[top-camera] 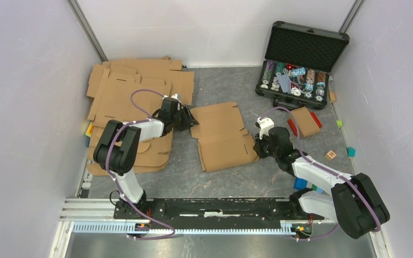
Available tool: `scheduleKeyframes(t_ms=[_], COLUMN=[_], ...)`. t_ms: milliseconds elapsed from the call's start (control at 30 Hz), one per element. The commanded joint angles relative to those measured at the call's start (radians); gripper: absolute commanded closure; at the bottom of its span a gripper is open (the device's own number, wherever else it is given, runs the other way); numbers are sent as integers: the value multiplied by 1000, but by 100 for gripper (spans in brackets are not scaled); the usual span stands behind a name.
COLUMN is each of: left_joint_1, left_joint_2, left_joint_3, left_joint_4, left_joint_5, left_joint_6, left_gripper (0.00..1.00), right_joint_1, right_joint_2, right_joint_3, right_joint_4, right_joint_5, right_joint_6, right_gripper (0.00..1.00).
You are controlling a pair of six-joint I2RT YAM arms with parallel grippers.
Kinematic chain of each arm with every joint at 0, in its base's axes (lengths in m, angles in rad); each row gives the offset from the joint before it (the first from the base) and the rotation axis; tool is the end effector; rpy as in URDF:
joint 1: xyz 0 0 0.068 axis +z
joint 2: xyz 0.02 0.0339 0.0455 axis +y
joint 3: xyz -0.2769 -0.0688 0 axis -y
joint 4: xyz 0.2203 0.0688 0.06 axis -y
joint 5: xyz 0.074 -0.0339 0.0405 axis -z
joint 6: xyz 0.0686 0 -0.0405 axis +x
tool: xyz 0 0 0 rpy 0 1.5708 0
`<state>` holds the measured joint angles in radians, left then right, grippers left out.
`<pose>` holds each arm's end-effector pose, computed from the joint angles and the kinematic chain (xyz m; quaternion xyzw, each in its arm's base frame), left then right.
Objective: Fold the paper box
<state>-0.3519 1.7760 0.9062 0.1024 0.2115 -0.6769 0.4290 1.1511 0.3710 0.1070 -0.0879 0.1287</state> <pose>0.3385 -0.1396 0.1570 -0.1073 0.9099 -0.2759 0.2907 0.1951 0.0958 0.1653 -0.1535 0.8871 0.1574 0.4059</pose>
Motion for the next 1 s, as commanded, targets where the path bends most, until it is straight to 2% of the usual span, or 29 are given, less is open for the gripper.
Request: scheduleKeyframes(t_ms=[0, 67, 200, 233, 633, 800, 967], left_joint_1=[1, 0, -5, -8, -97, -168, -190], left_joint_2=[-17, -49, -96, -104, -308, -384, -397], left_joint_3=[-39, -70, -119, -129, -227, -250, -267], left_joint_4=[145, 200, 279, 291, 237, 182, 181], left_joint_5=[110, 146, 211, 221, 127, 23, 59], left_joint_6=[17, 25, 50, 55, 221, 300, 312], left_gripper=[54, 57, 73, 74, 67, 61, 57], right_joint_1=[-4, -5, -4, -5, -4, -5, -5], right_joint_2=[12, 15, 15, 15, 10, 2, -4], right_joint_3=[0, 2, 9, 11, 43, 58, 74], right_joint_4=[17, 19, 16, 16, 7, 0, -3], right_joint_5=[-18, -17, -14, -10, 14, 24, 13], right_joint_6=[-5, -5, -5, -4, -7, -8, -24], right_gripper=[85, 85, 85, 84, 83, 83, 82])
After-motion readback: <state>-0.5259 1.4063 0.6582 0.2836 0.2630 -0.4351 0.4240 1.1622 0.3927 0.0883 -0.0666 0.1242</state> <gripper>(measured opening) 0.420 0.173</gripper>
